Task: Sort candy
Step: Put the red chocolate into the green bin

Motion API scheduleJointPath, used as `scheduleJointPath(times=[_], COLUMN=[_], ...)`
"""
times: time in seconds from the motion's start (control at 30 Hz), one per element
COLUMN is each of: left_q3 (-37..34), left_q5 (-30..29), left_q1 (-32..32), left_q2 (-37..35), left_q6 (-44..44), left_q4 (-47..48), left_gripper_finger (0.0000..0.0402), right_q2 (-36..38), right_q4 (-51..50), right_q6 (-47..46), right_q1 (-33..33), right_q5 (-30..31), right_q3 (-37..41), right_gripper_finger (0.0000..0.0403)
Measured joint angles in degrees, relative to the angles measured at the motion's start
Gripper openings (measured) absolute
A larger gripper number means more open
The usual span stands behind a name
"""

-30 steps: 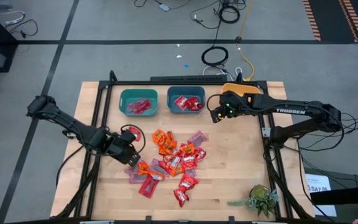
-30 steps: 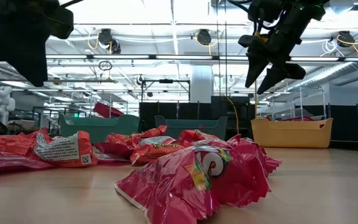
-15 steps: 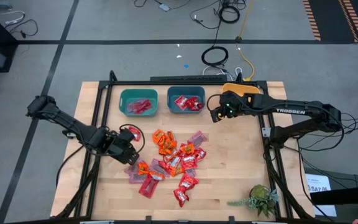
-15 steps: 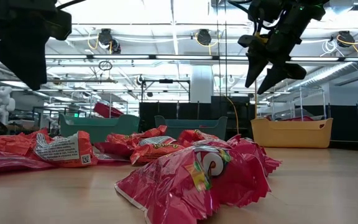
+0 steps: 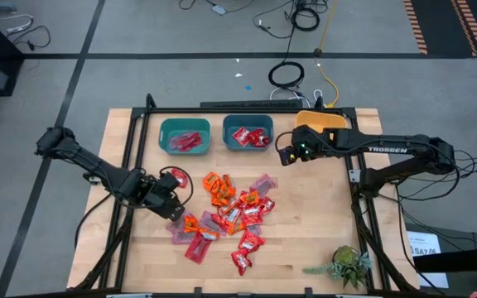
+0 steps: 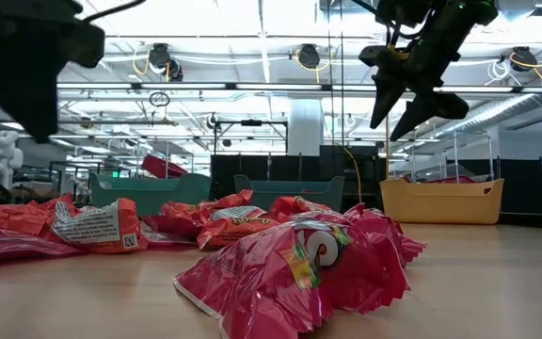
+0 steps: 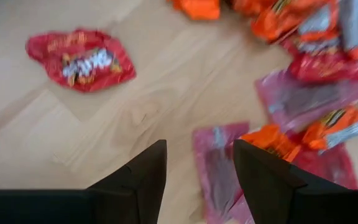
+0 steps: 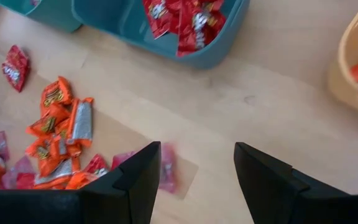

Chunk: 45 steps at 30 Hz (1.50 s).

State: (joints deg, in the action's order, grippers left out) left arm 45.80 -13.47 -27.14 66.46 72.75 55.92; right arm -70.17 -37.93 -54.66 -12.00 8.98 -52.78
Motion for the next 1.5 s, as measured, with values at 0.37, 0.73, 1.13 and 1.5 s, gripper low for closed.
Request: scheduleJointPath(times=[0.37,0.73,1.13,1.5], left_q3=[-1.72,-1.74,-1.77,-0.62], left_q5=[2.31,1.86,2.95,4.13], left_q1=[-2.96,-8.66,-9.59,-9.64], left_q2=[0.02,8.31,19.2,29.31], left_q6=[0.47,6.46,7.97,10.56], left_q4=[0.13,-5.11,-14.41,-15.76], left_gripper_finger=[0.0192,0.0192,0.0192,0.0188], right_q2=[0.0,-0.02,-0.02,-0.02], right_q4=[-0.89,-2.25,-2.23,-2.2], right_q6=[-10.04,-13.69,-13.78,-15.2], right_q1=[8.76,16.7,27.24,32.84], right_q5=[4.29,6.18,6.0,6.4], right_q3=[0.01,0.01,0.01,0.01], right_gripper_finger=[0.0196,0.0196,0.0196,0.0196])
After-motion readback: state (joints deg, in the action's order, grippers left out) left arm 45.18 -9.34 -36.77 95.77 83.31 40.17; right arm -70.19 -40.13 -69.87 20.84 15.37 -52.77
